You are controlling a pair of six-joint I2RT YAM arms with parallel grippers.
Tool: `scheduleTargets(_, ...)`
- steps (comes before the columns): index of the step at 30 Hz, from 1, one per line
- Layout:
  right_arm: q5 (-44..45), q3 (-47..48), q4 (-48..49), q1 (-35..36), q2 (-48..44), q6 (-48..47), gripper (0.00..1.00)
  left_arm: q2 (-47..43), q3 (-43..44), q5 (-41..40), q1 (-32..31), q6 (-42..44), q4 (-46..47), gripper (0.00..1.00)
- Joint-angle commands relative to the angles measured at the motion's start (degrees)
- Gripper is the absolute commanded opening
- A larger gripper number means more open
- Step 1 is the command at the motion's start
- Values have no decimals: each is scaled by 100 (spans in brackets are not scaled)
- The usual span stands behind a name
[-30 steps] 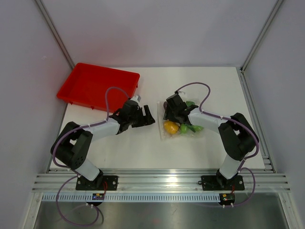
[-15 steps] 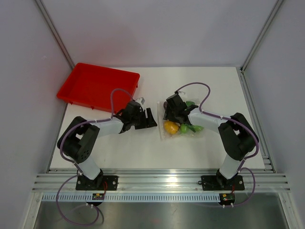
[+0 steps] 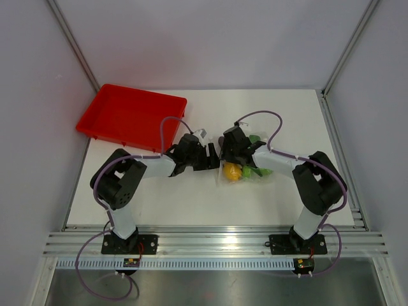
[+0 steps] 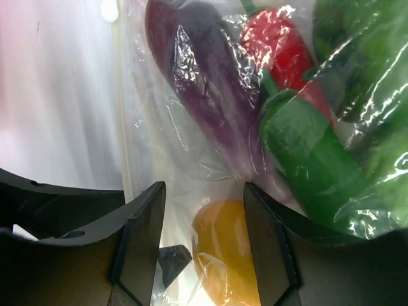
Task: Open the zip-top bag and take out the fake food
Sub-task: Adjust the zipper food storage bag at the center of the board.
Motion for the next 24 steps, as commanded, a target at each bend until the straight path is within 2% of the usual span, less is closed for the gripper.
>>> scheduleTargets(1,-129,-205,350,49,-424,110,60,43,-11,43,-46,-73,267,73)
scheduleTargets(9,266,-443,351,41,-1058,189,63,-344,-249,-212,-47,-12,443,75)
scheduleTargets(13,486,-347,-44,49,-1365,172,66,-458,-389,-204,-47,-29,636,75)
scheduleTargets(20,584,-988,-71,49,-2288,926,67,-599,-759,166,-47,-231,1646,76)
scheduleTargets(22,748,-1015,-429,49,-2402,1181,70,-678,-907,245,-47,-275,1857,75)
scheduleTargets(23,855,-980,-701,49,-2394,1731,70,-722,-969,254,-55,-301,1980,75)
scheduleTargets(24,908,-936,-1113,49,-2394,1875,70,-766,-1057,288,-47,-371,2260,75)
